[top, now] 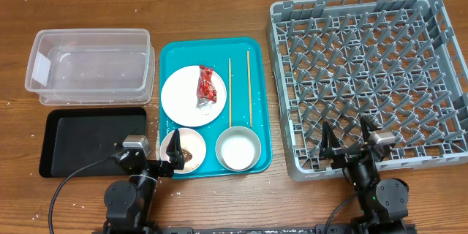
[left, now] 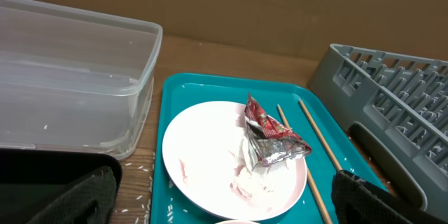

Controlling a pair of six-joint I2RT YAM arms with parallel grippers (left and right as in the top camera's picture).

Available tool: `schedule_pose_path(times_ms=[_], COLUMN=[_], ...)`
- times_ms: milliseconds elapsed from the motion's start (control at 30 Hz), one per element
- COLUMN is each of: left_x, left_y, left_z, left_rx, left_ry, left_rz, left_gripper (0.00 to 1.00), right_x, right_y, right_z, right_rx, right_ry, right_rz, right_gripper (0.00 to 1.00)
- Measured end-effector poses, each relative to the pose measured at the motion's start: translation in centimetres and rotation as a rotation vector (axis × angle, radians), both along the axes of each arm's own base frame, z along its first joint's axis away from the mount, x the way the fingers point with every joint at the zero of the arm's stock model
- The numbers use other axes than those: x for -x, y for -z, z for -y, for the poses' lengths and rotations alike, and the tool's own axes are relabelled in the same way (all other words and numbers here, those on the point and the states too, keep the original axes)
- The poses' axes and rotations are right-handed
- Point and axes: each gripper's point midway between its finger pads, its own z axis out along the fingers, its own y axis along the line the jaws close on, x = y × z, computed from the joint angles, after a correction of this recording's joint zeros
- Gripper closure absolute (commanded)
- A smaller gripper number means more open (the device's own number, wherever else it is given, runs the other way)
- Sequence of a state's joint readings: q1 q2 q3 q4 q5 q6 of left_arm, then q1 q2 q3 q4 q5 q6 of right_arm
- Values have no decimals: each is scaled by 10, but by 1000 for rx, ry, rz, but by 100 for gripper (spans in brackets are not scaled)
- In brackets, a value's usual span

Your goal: Sort waste into correct bins and load items into the dishwasher

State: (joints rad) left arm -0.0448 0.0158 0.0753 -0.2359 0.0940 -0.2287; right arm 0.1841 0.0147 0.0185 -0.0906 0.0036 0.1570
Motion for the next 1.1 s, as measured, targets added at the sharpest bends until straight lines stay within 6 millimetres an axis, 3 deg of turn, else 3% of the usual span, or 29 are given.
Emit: schedule_pose_path(times_ms=[1100], left_x=[1], left_y=[0], left_z=[4], left_rx=[4], left_ry=[21], left_rz=[1], left_gripper=[0], right_x=[0], right_y=[0], right_z=[-1], right_rx=[-1], right_ry=[-3], right_rz=[1], right_gripper=[0])
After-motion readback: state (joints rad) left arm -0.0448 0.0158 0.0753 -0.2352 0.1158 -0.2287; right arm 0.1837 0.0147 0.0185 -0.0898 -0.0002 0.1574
